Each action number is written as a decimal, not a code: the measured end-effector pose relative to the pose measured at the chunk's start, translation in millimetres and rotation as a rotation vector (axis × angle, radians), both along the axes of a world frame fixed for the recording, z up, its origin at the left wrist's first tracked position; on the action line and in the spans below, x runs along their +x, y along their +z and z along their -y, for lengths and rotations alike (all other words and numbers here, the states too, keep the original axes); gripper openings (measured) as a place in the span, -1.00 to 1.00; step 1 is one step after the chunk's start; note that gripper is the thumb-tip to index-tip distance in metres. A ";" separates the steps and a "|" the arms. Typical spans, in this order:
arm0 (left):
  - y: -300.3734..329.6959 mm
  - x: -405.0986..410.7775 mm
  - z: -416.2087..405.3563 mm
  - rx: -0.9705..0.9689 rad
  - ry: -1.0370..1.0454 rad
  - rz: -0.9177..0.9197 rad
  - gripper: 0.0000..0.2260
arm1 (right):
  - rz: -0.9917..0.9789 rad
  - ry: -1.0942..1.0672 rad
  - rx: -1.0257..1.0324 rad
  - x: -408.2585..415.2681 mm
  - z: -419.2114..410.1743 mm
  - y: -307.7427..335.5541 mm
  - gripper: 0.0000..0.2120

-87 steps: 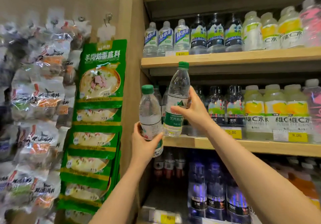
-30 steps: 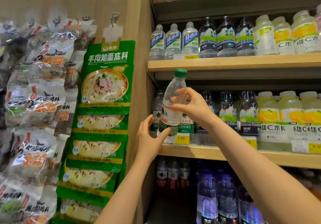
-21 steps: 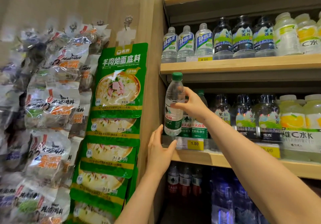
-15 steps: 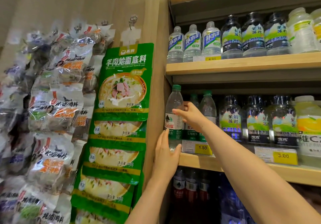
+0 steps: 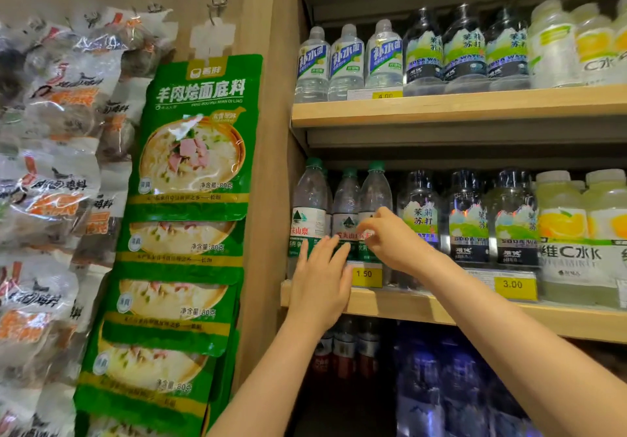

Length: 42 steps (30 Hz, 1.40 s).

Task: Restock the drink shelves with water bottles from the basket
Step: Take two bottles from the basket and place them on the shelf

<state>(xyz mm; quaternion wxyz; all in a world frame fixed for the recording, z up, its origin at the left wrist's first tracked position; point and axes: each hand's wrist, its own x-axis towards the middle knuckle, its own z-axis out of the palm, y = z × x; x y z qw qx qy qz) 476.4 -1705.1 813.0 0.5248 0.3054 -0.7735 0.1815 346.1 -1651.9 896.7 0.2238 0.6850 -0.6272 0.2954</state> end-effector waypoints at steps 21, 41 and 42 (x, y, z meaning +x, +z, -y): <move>-8.0 14.6 16.4 0.199 0.108 -0.064 -0.38 | 0.012 -0.038 0.228 21.2 4.7 -2.0 -0.56; -82.0 1.0 -41.9 -0.019 -0.153 -0.193 -0.59 | 0.086 0.204 -0.093 -16.2 -92.0 -102.0 -0.74; -98.6 -6.3 -52.3 0.006 -0.206 -0.191 -0.63 | 0.096 0.185 -0.084 -26.0 -105.9 -124.4 -0.75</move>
